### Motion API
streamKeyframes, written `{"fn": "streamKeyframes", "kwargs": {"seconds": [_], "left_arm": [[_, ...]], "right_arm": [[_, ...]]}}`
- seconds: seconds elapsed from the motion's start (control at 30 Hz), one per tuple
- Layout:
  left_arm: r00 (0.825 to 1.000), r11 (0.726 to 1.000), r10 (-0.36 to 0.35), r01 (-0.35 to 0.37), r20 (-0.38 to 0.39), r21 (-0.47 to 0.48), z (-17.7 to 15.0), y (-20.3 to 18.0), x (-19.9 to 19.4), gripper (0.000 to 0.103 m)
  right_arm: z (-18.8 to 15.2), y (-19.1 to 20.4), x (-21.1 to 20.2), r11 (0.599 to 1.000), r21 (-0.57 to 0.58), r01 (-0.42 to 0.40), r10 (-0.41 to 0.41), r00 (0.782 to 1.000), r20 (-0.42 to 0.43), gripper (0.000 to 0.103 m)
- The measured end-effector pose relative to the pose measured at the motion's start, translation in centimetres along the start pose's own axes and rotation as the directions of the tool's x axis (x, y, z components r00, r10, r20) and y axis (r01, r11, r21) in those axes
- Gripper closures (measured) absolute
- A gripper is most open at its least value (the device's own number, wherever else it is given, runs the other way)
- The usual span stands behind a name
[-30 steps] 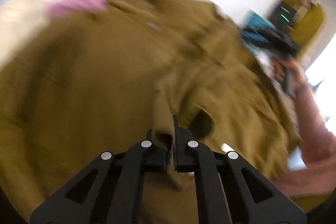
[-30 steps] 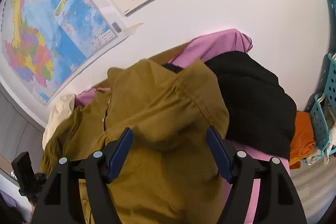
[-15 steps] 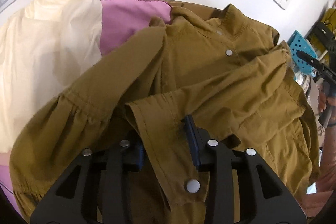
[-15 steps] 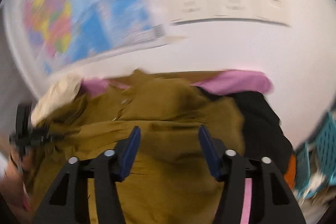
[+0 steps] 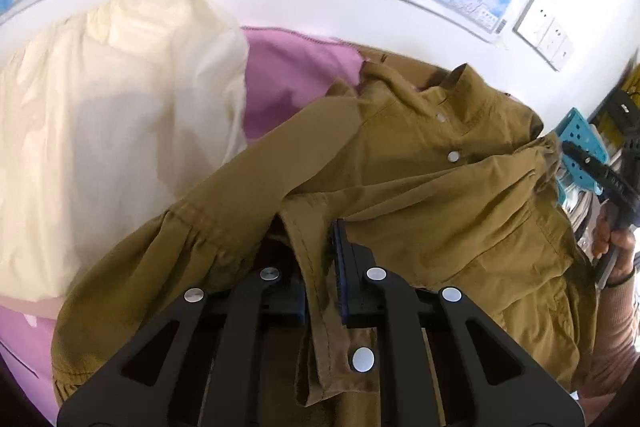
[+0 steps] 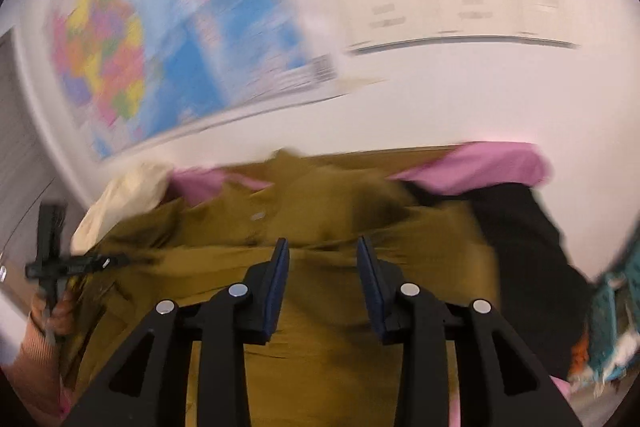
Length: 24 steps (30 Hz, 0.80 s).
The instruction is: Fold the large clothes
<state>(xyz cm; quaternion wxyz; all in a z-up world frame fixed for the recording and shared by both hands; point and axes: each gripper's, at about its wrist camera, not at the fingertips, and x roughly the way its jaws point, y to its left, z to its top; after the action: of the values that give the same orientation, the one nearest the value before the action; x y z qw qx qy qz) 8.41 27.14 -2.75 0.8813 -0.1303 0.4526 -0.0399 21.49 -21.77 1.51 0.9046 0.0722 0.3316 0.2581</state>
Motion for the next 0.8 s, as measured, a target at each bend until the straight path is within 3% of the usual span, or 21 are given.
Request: {"fn": "streamKeyframes", "kwargs": {"seconds": [0.03, 0.13, 0.23, 0.33, 0.43, 0.5, 0.6, 0.67, 0.8], "left_arm": [[1.000, 1.000, 0.007, -0.007, -0.006, 0.011, -0.1, 0.0, 0.3, 0.091], [0.999, 0.999, 0.037, -0.037, -0.017, 0.025, 0.1, -0.4, 1.0, 0.089], [0.998, 0.998, 0.061, -0.060, -0.035, 0.022, 0.6, -0.5, 1.7, 0.080], [0.993, 0.994, 0.100, -0.097, -0.055, 0.055, 0.8, -0.9, 2.3, 0.069], [0.996, 0.994, 0.078, -0.074, -0.049, 0.078, 0.7, -1.4, 1.5, 0.041], [0.999, 0.995, 0.037, -0.036, -0.010, 0.093, 0.5, -1.6, -0.3, 0.026], [0.997, 0.991, 0.041, -0.050, 0.070, 0.126, -0.1, -1.6, -3.6, 0.021], [0.990, 0.987, 0.077, -0.092, 0.119, 0.134, -0.6, -1.3, -5.7, 0.011], [0.972, 0.972, 0.168, -0.191, 0.164, 0.134, -3.0, 0.4, -9.4, 0.011]], "right_arm": [[0.1, -1.0, -0.2, 1.000, 0.026, 0.017, -0.017, 1.000, 0.000, 0.065], [-0.7, -2.0, 2.2, 0.998, 0.054, -0.011, 0.017, 0.994, -0.112, 0.064], [-1.5, -0.6, 5.7, 0.991, -0.076, 0.110, -0.123, 0.974, -0.188, 0.062], [-1.2, -1.0, 7.1, 0.987, -0.003, 0.162, -0.158, 0.960, -0.230, 0.063], [-0.8, 1.9, 5.4, 0.976, -0.081, 0.203, -0.214, 0.963, -0.163, 0.061], [-0.8, 4.8, 4.3, 0.974, -0.156, 0.162, -0.182, 0.976, -0.122, 0.057], [-1.4, 10.7, 4.4, 0.959, -0.283, 0.033, -0.073, 0.989, -0.132, 0.055], [-2.1, 14.4, 5.9, 0.942, -0.323, -0.097, 0.035, 0.981, -0.193, 0.055], [-4.4, 20.4, 10.1, 0.891, -0.367, -0.268, 0.151, 0.937, -0.316, 0.055]]}}
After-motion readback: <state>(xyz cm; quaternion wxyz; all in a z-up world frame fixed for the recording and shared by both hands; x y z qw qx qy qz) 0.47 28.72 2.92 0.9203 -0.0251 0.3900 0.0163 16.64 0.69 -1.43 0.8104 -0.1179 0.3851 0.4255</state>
